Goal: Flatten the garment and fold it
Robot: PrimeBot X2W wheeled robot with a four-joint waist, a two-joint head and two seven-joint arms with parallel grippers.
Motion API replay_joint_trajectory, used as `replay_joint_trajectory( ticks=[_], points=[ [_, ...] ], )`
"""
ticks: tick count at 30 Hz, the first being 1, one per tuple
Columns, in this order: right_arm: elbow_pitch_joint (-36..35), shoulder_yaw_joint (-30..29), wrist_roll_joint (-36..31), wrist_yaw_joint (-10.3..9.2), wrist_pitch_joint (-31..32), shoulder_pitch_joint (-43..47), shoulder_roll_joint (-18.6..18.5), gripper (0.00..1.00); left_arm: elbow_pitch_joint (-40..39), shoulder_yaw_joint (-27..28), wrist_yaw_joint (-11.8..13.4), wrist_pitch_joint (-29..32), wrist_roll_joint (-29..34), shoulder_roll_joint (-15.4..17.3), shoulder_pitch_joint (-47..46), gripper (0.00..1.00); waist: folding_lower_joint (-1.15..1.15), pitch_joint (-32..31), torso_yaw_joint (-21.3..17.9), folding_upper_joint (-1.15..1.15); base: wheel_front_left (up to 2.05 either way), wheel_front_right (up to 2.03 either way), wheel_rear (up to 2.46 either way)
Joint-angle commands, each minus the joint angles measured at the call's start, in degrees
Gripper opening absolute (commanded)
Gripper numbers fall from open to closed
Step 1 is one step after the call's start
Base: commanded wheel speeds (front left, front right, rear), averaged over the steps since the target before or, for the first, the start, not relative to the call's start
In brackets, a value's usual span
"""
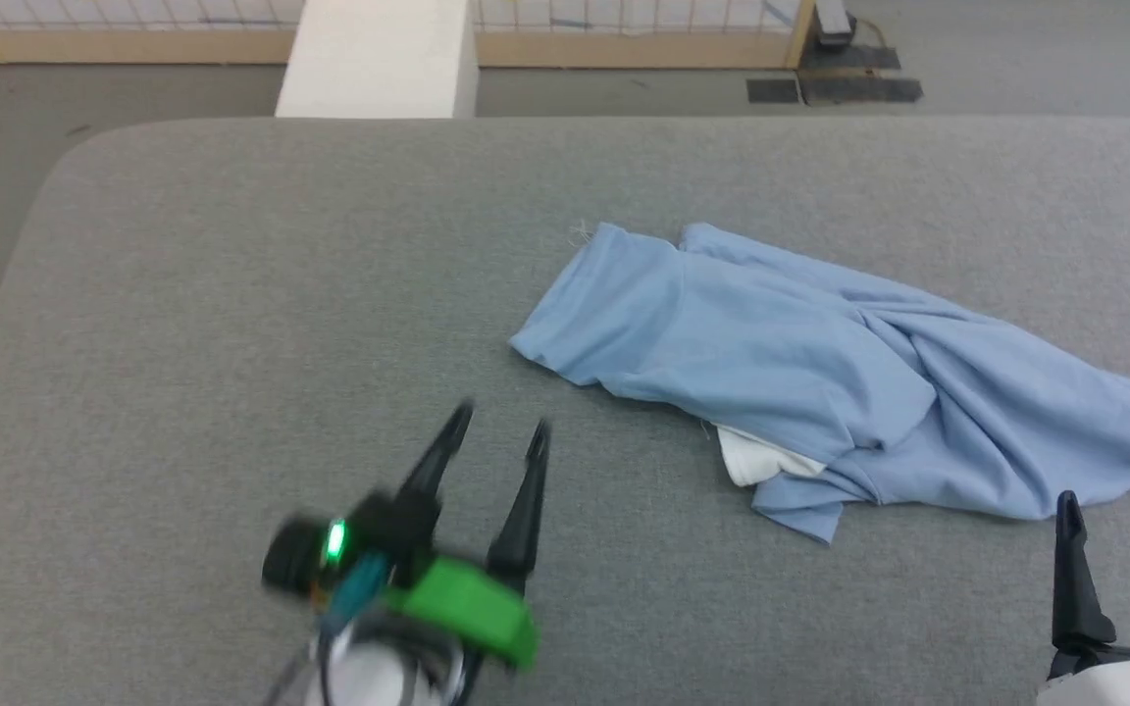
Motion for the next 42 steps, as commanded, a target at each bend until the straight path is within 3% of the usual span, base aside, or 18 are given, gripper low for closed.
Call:
replay_joint_trajectory(
  ticks=[1, 7, 14, 15, 19, 28, 29, 30, 36, 42],
  points=[
    [0.5, 0.5, 0.4, -0.08, -0.5, -1.0, 0.1, 1.00, 0.6, -0.7, -1.1, 2.4, 1.5, 0.8, -4.7, 1.00, 0.00, 1.4, -1.3, 0.00, 0.00, 0.00, 0.00],
    [2.0, 1.2, 1.1, -0.08, -0.9, -2.3, 0.1, 1.00, 6.9, -4.4, -4.6, 16.6, 2.6, 0.5, -19.2, 1.00, 0.00, 3.8, -3.0, 0.00, 0.00, 0.00, 0.00],
    [3.2, 2.3, 1.5, -0.08, -0.9, -3.7, 0.1, 1.00, 20.5, -9.3, -6.4, 33.9, 1.7, -0.9, -31.1, 1.00, 0.00, 6.4, -5.0, 0.00, 0.00, 0.00, 0.00],
    [3.5, 2.7, 1.6, -0.08, -0.9, -4.5, 0.1, 1.00, 24.6, -10.4, -6.3, 36.6, 1.1, -1.5, -35.0, 1.00, 0.00, 7.7, -6.2, 0.00, 0.00, 0.00, 0.00],
    [3.9, 3.1, 1.7, -0.08, -0.6, -5.2, 0.1, 1.00, 29.5, -11.0, -4.5, 37.6, -0.3, -2.1, -38.4, 1.00, 0.00, 9.3, -7.4, 0.00, 0.00, 0.00, 0.00],
    [4.3, 3.8, 1.9, -0.08, -0.5, -6.6, 0.1, 1.00, 39.5, -14.8, -0.1, 44.9, -5.1, -2.3, -41.9, 1.00, 0.00, 11.8, -8.9, 0.00, 0.00, 0.00, 0.00],
    [4.3, 3.7, 1.9, -0.08, -0.5, -6.7, 0.1, 1.00, 39.7, -15.5, 0.2, 45.1, -5.7, -2.3, -41.9, 0.35, 0.00, 11.9, -8.9, 0.00, 0.00, 0.00, 0.00],
    [4.4, 3.7, 1.9, -0.08, -0.5, -6.9, 0.1, 1.00, 39.7, -16.2, 0.6, 44.9, -6.5, -2.3, -42.0, 0.00, 0.00, 12.0, -8.8, 0.00, 0.00, 0.00, 0.00],
    [5.0, 3.7, 1.6, -0.08, -0.4, -6.9, 0.1, 1.00, 39.3, -19.0, 1.3, 42.4, -11.3, -2.3, -42.0, 0.00, 0.00, 11.0, -7.1, 0.00, 0.00, 0.00, 0.00],
    [4.5, 3.4, 1.3, -0.08, 0.2, -5.9, 0.1, 1.00, 34.0, -15.4, 3.6, 34.7, -20.4, -2.3, -43.3, 0.00, 0.00, 8.3, -3.9, 0.00, 0.00, 0.00, 0.00]
  ],
)
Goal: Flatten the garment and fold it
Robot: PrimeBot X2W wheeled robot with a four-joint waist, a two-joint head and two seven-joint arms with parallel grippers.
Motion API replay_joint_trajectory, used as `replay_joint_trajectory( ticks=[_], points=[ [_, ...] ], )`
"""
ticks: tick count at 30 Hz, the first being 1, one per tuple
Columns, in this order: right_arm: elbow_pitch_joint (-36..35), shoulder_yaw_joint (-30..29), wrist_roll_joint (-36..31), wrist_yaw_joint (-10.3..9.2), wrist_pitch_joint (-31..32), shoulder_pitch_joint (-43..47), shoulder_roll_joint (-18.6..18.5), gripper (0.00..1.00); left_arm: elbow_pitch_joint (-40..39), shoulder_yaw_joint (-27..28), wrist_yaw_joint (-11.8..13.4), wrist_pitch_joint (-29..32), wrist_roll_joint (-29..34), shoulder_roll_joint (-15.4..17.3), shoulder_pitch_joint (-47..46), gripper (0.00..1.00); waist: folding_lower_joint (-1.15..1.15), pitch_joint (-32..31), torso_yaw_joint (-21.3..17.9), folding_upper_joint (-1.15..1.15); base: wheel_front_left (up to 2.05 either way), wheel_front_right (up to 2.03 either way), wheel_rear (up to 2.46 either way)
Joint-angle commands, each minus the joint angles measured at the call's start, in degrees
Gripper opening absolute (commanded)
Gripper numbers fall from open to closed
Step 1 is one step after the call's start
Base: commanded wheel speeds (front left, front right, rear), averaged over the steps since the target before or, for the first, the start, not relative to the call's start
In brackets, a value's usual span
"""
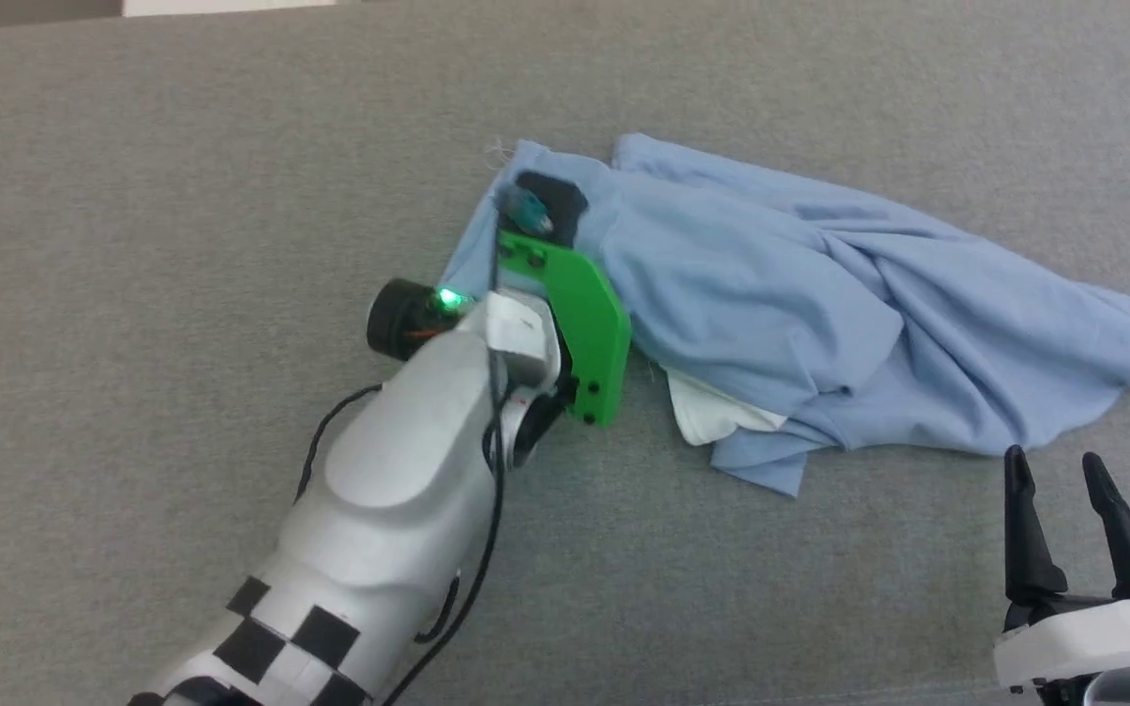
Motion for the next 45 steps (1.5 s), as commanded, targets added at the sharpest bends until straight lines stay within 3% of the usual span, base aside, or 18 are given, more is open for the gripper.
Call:
replay_joint_trajectory(
  ticks=[1, 7, 14, 18, 20, 25, 26, 27, 35, 42, 45],
  points=[
    [-0.5, -0.4, -0.2, -0.08, 0.3, 0.4, 0.1, 1.00, -1.6, 1.7, 0.9, -1.8, -1.1, 0.3, -1.0, 0.00, 0.00, -2.3, 2.6, 0.00, 0.00, 0.00, 0.00],
    [-0.9, -0.9, -0.1, -0.08, 1.0, 1.9, 0.1, 1.00, -12.0, 8.3, 2.7, -3.8, -4.5, 6.2, 1.9, 0.00, 0.00, -5.0, 5.4, 0.00, 0.00, 0.00, 0.00],
    [-1.2, -0.8, 0.6, -0.08, 1.4, 3.1, 0.1, 1.00, -30.7, 16.8, 11.4, -4.1, -6.6, 15.6, 18.9, 0.00, 0.00, -5.1, 7.2, 0.00, 0.00, 0.00, 0.00],
    [-1.5, -1.4, 0.2, -0.08, 1.7, 3.4, 0.1, 1.00, -36.0, 19.0, 15.0, -5.1, -8.2, 16.6, 30.6, 0.00, 0.00, -4.6, 8.2, 0.00, 0.00, 0.00, 0.00],
    [-1.7, -1.7, -0.1, -0.08, 1.9, 3.3, 0.1, 1.00, -37.0, 19.2, 15.8, -6.3, -9.2, 15.6, 34.9, 0.00, 0.00, -4.5, 8.8, 0.00, 0.00, 0.00, 0.00],
    [-2.4, -1.7, -0.9, -0.08, 2.8, 2.8, 0.1, 1.00, -36.2, 18.5, 14.3, -10.9, -11.2, 11.8, 39.4, 0.00, 0.00, -4.8, 10.0, 0.00, 0.00, 0.00, 0.00],
    [-2.5, -1.7, -0.9, -0.08, 3.0, 2.8, 0.1, 1.00, -35.9, 18.5, 13.8, -11.8, -11.5, 11.2, 39.5, 0.43, 0.00, -4.9, 10.1, 0.00, 0.00, 0.00, 0.00],
    [-2.5, -1.6, -0.9, -0.08, 3.1, 2.9, 0.1, 1.00, -35.4, 18.5, 13.3, -12.8, -11.6, 10.8, 39.5, 1.00, 0.00, -5.2, 10.3, 0.00, 0.00, 0.00, 0.00],
    [-2.5, -1.2, -0.6, -0.08, 3.4, 3.6, 0.1, 1.00, -40.3, 17.4, 10.0, -15.1, -8.7, 12.1, 33.0, 1.00, 0.00, -5.9, 9.7, 0.00, 0.00, 0.00, 0.00],
    [-2.3, -0.4, 0.2, -0.08, 2.8, 2.0, 0.1, 1.00, -41.3, 12.3, 7.7, -7.3, -2.6, 14.1, 16.0, 1.00, 0.00, -2.4, 6.2, 0.00, 0.00, 0.00, 0.00],
    [-2.2, 0.3, 0.7, -0.08, 2.2, 0.5, 0.1, 1.00, -37.3, 9.0, 5.1, -3.5, -0.5, 13.5, 7.3, 1.00, 0.00, -0.2, 3.5, 0.00, 0.00, 0.00, 0.00]
  ],
)
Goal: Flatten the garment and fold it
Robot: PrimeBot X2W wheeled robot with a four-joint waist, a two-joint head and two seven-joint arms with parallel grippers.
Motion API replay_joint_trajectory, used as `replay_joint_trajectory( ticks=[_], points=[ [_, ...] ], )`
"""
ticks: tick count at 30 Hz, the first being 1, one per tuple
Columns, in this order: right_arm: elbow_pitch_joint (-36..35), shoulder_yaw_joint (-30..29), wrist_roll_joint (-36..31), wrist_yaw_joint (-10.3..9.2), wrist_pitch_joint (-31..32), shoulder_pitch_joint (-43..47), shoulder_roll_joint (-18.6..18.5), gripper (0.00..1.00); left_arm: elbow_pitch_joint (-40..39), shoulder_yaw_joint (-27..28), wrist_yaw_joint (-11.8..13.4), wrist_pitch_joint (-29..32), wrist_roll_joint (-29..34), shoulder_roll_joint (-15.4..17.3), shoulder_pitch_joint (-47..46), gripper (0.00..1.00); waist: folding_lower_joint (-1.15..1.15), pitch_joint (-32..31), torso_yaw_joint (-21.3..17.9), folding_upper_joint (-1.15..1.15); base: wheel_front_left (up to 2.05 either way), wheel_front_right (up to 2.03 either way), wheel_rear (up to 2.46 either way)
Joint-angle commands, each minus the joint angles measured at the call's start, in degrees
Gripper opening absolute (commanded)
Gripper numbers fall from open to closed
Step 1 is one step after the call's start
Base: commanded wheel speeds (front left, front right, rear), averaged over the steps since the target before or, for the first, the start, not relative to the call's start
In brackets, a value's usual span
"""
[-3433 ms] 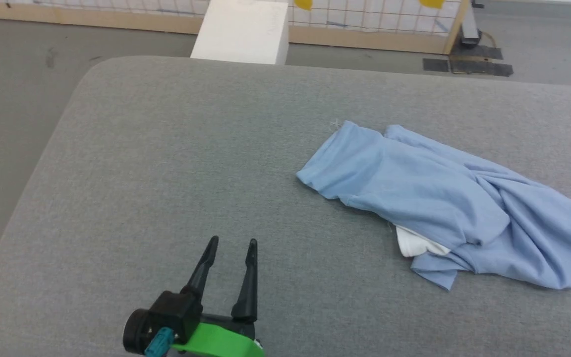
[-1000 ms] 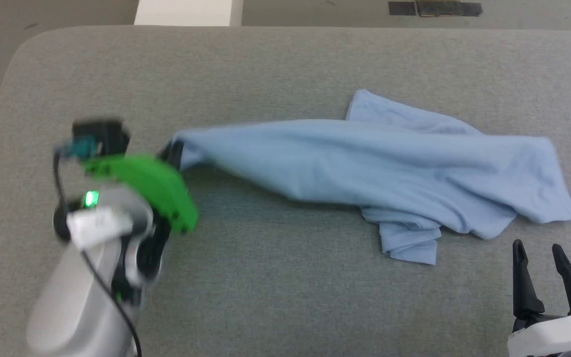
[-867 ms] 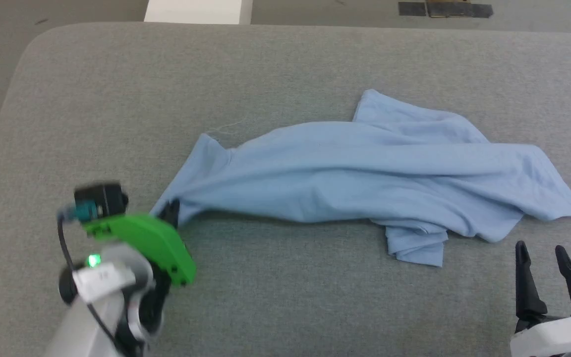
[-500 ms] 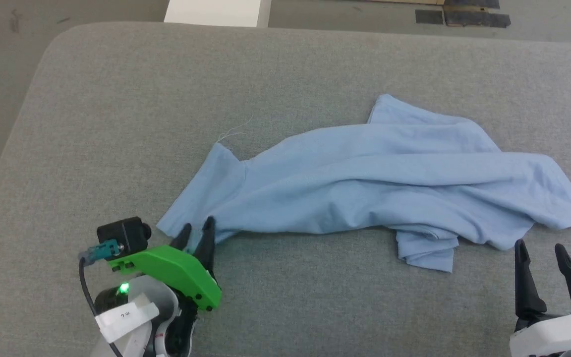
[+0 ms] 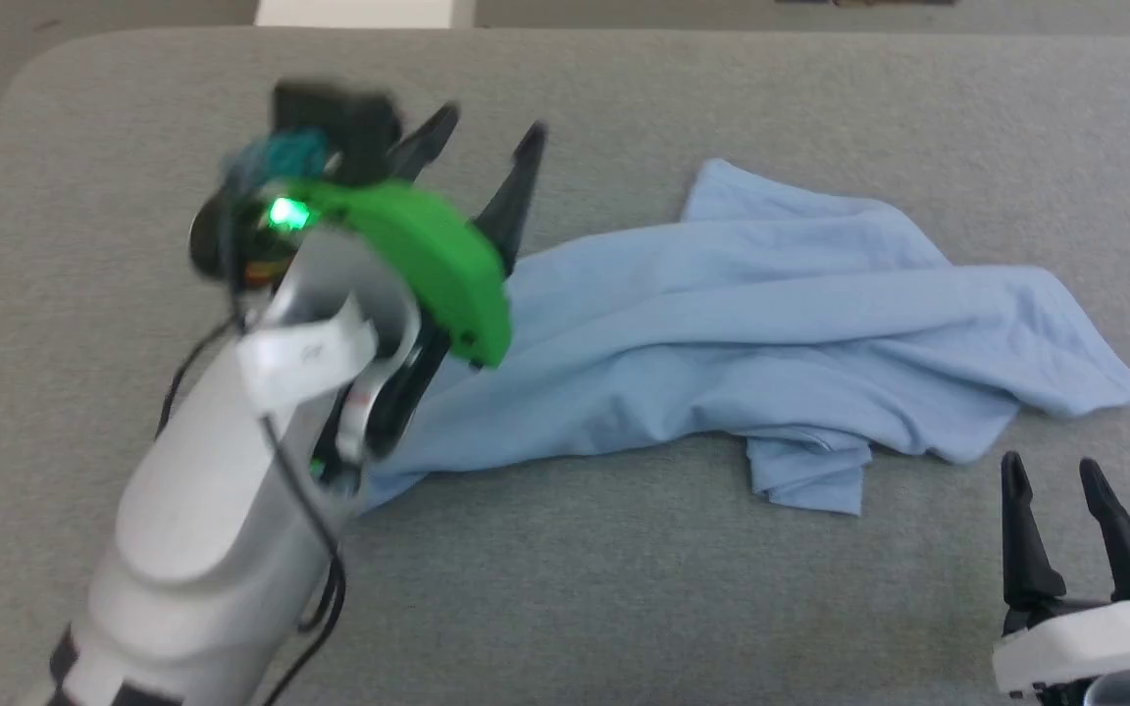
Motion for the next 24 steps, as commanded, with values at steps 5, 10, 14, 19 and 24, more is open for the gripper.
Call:
replay_joint_trajectory(
  ticks=[5, 10, 14, 19, 24],
  points=[
    [0.9, 0.7, 1.1, -0.08, -1.6, -3.1, 0.1, 1.00, 10.1, -5.8, -6.4, 5.4, 2.0, -2.4, -12.0, 1.00, 0.00, 5.7, -7.4, 0.00, 0.00, 0.00, 0.00],
    [3.0, 1.9, 2.3, -0.08, -2.7, -4.7, 0.1, 1.00, 20.3, -9.3, -11.3, 11.7, 0.1, -4.4, -17.9, 1.00, 0.00, 8.0, -11.6, 0.00, 0.00, 0.00, 0.00],
    [4.9, 2.8, 3.3, -0.08, -4.0, -5.7, 0.1, 1.00, 25.4, -11.7, -13.8, 14.6, -0.1, -4.3, -20.7, 1.00, 0.00, 9.7, -14.3, 0.00, 0.00, 0.00, 0.00],
    [7.9, 4.7, 4.6, -0.08, -5.9, -8.3, 0.1, 1.00, 32.3, -15.0, -15.3, 15.2, 1.7, -2.1, -22.7, 1.00, 0.00, 12.9, -18.4, 0.00, 0.00, 0.00, 0.00],
    [9.7, 5.5, 5.2, -0.08, -6.9, -9.7, 0.1, 1.00, 36.3, -16.2, -15.2, 13.9, 3.2, -1.0, -22.7, 1.00, 0.00, 14.6, -20.4, 0.00, 0.00, 0.00, 0.00]
  ],
)
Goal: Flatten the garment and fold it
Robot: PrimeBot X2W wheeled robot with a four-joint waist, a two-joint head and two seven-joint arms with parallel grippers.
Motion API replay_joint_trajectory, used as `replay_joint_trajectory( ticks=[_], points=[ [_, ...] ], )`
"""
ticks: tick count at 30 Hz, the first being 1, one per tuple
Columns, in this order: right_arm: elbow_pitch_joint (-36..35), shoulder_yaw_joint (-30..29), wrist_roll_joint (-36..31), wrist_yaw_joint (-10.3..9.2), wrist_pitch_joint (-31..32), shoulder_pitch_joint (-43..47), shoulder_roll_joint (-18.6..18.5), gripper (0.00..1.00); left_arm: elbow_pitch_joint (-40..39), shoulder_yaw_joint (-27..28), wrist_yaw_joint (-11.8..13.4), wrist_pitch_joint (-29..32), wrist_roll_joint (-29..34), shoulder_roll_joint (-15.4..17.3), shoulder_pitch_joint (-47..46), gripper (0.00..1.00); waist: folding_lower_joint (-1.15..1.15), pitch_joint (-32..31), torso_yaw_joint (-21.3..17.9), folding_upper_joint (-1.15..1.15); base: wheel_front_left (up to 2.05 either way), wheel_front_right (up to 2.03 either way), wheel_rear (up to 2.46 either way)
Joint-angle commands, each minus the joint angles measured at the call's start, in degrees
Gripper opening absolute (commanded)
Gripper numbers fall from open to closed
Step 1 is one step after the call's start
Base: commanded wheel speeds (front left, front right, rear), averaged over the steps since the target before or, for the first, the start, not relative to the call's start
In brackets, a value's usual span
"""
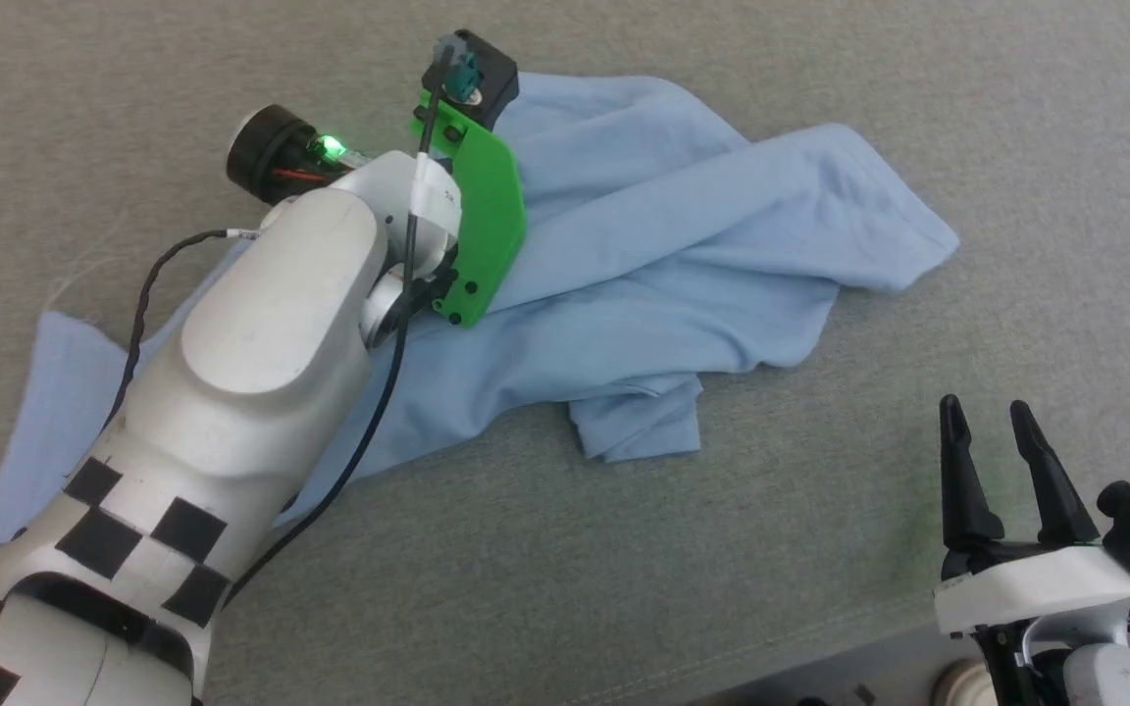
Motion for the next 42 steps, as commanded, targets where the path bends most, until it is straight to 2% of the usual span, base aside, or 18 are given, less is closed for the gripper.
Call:
replay_joint_trajectory(
  ticks=[1, 2, 3, 9, 15, 18, 23, 25, 30, 34, 35, 36, 42],
  points=[
    [0.4, 0.2, 0.3, -0.08, -0.6, -1.1, 0.1, 1.00, 0.9, -0.4, -0.1, -0.4, 0.4, 0.3, -0.8, 1.00, -0.01, 2.7, -2.7, 0.00, 0.00, 0.00, 0.00],
    [0.7, 0.2, 0.4, -0.08, -0.8, -1.3, 0.1, 1.00, 1.5, -0.7, -0.2, -0.4, 0.5, 0.3, -0.7, 0.84, -0.01, 2.8, -2.8, 0.00, 0.00, 0.00, 0.00],
    [1.0, 0.3, 0.4, -0.08, -1.0, -1.4, 0.1, 1.00, 2.1, -1.1, -0.3, -0.6, 0.5, 0.4, -0.7, 0.00, -0.01, 2.9, -2.9, 0.00, 0.00, 0.00, 0.00],
    [1.9, -0.5, -0.1, -0.08, -1.5, -1.5, 0.1, 1.00, 2.1, -1.7, -0.8, -4.0, -0.5, -0.1, -1.9, 0.00, -0.01, 2.2, -1.8, 0.00, 0.00, 0.00, 0.00],
    [0.7, -1.7, -1.4, -0.08, -0.9, -1.0, 0.1, 1.00, -3.0, 1.7, -0.4, -8.1, -2.6, -0.7, -6.4, 0.00, -0.01, 0.7, 0.7, 0.00, 0.00, 0.00, 0.00],
    [-0.2, -1.9, -1.7, -0.08, -0.4, -0.7, 0.1, 1.00, -5.3, 3.8, 1.2, -9.4, -2.2, 0.4, -9.2, 0.00, -0.01, 0.9, 1.4, 0.00, 0.00, 0.00, 0.00],
    [-1.3, -1.6, -1.6, -0.08, 0.2, -0.8, 0.1, 1.00, -5.7, 7.4, 4.9, -11.4, -0.5, 4.6, -12.6, 0.00, -0.01, 2.6, 1.1, 0.00, 0.00, 0.00, 0.00],
    [-1.1, -1.3, -1.1, -0.08, 0.1, -1.6, 0.1, 1.00, -2.4, 11.2, 10.8, -17.5, 2.3, 9.2, -13.3, 0.00, -0.01, 5.6, -0.5, 0.00, 0.00, 0.00, 0.00],
    [-0.6, -1.5, -1.0, -0.08, -0.2, -2.3, 0.1, 1.00, 1.7, 12.2, 13.0, -19.0, 1.5, 9.4, -10.6, 0.00, -0.01, 7.6, -0.6, 0.00, 0.00, 0.00, 0.00],
    [-0.5, -1.5, -1.3, -0.08, -0.3, -2.9, 0.1, 1.00, 3.7, 12.4, 13.1, -18.2, -0.2, 8.0, -8.7, 0.00, -0.01, 8.1, 0.4, 0.00, 0.00, 0.00, 0.00],
    [-0.5, -1.6, -1.5, -0.08, -0.3, -3.0, 0.1, 1.00, 3.9, 12.4, 13.0, -18.0, -0.8, 7.6, -8.4, 0.27, -0.01, 8.0, 0.7, 0.00, 0.00, 0.00, 0.00],
    [-0.6, -1.7, -1.8, -0.08, -0.3, -3.1, 0.1, 1.00, 3.7, 12.6, 12.8, -18.6, -1.1, 7.2, -8.3, 1.00, -0.01, 7.8, 1.2, 0.00, 0.00, 0.00, 0.00],
    [-1.4, -2.7, -3.4, -0.08, 0.4, -2.6, 0.1, 1.00, 0.4, 13.6, 11.2, -23.5, -2.9, 5.7, -7.7, 1.00, -0.01, 4.2, 4.0, 0.00, 0.00, 0.00, 0.00]
  ],
)
